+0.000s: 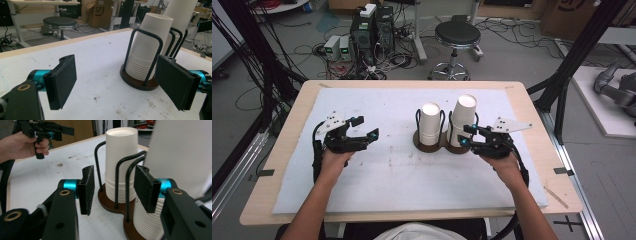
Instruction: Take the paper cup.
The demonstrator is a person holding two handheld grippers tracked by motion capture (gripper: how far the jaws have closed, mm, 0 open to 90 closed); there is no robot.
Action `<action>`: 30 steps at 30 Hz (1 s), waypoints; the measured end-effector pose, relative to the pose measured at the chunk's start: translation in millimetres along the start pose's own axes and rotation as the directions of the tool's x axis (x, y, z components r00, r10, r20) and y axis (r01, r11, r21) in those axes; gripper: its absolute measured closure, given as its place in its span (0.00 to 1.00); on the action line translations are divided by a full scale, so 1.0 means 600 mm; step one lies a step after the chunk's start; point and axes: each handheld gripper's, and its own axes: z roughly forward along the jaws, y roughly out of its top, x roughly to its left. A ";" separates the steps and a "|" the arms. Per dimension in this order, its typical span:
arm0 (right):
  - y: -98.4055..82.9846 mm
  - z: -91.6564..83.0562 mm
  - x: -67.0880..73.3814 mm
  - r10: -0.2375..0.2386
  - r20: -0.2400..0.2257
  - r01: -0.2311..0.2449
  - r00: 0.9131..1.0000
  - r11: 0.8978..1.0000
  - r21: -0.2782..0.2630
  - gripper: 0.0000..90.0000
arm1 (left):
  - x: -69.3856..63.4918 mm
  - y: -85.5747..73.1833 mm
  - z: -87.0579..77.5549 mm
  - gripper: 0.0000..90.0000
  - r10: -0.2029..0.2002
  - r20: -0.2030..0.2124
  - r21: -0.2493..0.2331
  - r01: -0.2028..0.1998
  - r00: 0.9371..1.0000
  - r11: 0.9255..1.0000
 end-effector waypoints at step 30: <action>-0.001 0.128 0.082 -0.127 0.143 0.115 0.982 0.989 0.089 0.88 | 0.007 -0.007 -0.003 0.20 -0.013 -0.021 0.002 0.013 1.000 1.000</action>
